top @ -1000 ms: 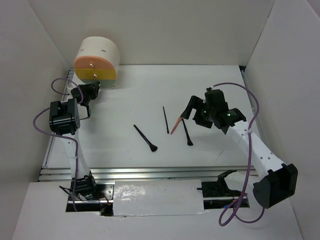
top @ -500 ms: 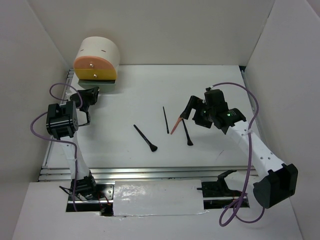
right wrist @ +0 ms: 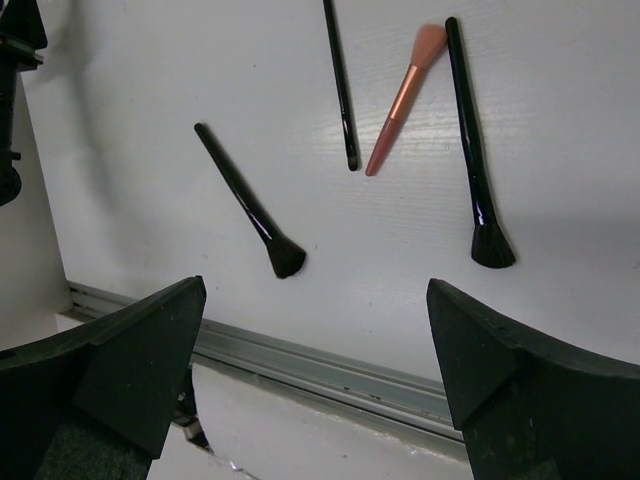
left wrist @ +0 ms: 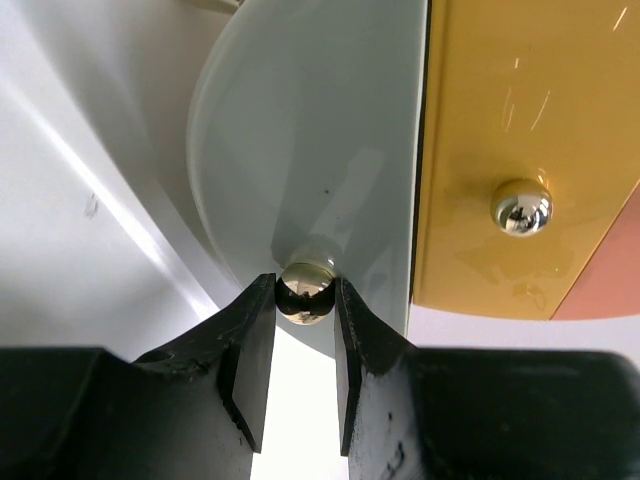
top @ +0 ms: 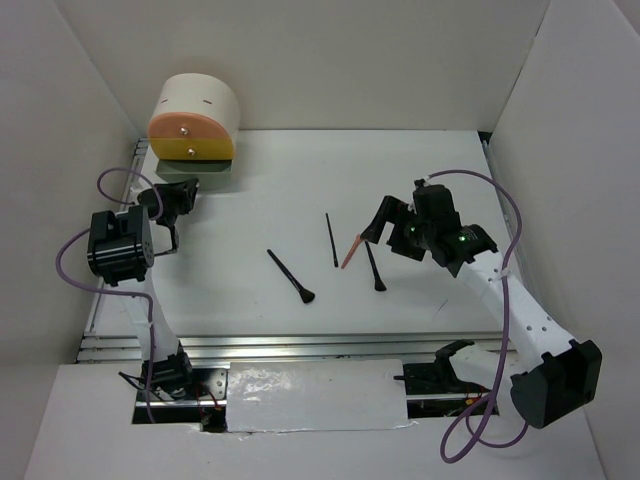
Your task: Organize the makeup
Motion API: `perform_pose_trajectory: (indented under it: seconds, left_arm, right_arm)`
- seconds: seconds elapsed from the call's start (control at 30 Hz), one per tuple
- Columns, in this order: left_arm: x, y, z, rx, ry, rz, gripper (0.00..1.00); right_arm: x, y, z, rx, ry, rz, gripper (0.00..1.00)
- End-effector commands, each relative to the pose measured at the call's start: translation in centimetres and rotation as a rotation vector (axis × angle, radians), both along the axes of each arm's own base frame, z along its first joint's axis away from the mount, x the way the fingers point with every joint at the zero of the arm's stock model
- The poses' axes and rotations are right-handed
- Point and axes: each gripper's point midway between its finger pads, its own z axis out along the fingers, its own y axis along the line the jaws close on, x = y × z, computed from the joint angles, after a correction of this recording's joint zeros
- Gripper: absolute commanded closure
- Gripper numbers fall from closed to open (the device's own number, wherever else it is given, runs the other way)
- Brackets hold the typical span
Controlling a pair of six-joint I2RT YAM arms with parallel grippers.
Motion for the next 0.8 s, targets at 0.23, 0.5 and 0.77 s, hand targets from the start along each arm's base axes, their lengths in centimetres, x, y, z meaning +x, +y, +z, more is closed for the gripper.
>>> perform_pose_trajectory:
  seconds: [0.23,0.5,0.77]
  left_arm:
    - [-2.5,-0.7,3.1,0.029,-0.084,-0.002,0.82]
    - [-4.0,-1.2,3.1,0.026,-0.078,-0.005,0.81]
    - [-4.8,-1.3,2.8,0.019,-0.06,0.001,0.57]
  right_arm:
    - [-0.2,0.7,1.1,0.037,-0.057,0.022,0.0]
    - [-0.4,0.7,1.2,0.048,-0.062,0.021,0.0]
    - [-0.7,0.6,1.1,0.05,-0.066,0.019,0.0]
